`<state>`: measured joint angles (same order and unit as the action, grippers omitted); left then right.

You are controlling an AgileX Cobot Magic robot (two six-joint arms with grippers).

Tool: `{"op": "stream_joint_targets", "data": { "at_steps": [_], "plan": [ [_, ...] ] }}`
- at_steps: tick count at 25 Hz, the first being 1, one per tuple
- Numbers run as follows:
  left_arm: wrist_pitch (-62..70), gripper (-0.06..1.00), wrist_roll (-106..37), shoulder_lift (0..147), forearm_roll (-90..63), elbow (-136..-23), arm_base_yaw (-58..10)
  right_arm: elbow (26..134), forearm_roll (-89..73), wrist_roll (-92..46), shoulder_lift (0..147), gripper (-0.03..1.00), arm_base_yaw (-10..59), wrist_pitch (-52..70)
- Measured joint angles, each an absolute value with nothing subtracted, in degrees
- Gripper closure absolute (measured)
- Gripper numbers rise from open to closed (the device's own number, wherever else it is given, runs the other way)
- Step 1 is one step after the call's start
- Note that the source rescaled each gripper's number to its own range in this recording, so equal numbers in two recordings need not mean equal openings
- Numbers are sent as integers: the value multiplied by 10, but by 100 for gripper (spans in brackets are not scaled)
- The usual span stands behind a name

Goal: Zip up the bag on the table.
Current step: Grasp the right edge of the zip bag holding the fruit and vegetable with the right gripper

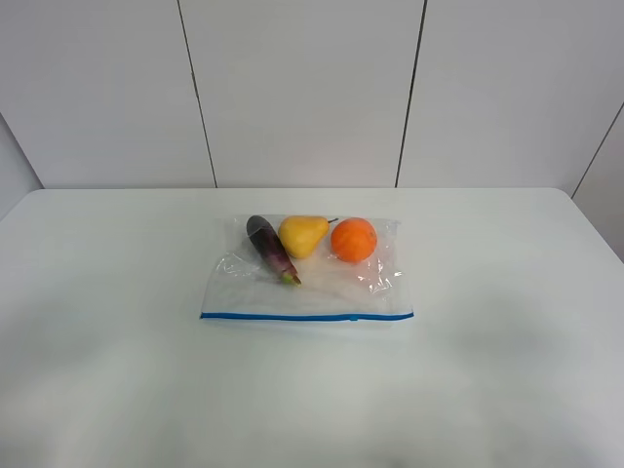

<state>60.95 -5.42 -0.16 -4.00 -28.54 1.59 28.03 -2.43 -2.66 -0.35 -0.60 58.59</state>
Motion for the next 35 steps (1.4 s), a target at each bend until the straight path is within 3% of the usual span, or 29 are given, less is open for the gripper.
{"op": "stream_joint_targets", "data": {
  "at_steps": [13,26,35],
  "plan": [
    [610,-6,-54,-2,-40,-285,16,299,-25,-27,52,-2,-6,586],
    [610,-6,-54,-2,-40,-285,16,500,-165,-35,576,-2,-6,544],
    [610,-6,-54,-2,-40,-285,16,593,-394,-197,928,-2,-6,524]
  ]
}}
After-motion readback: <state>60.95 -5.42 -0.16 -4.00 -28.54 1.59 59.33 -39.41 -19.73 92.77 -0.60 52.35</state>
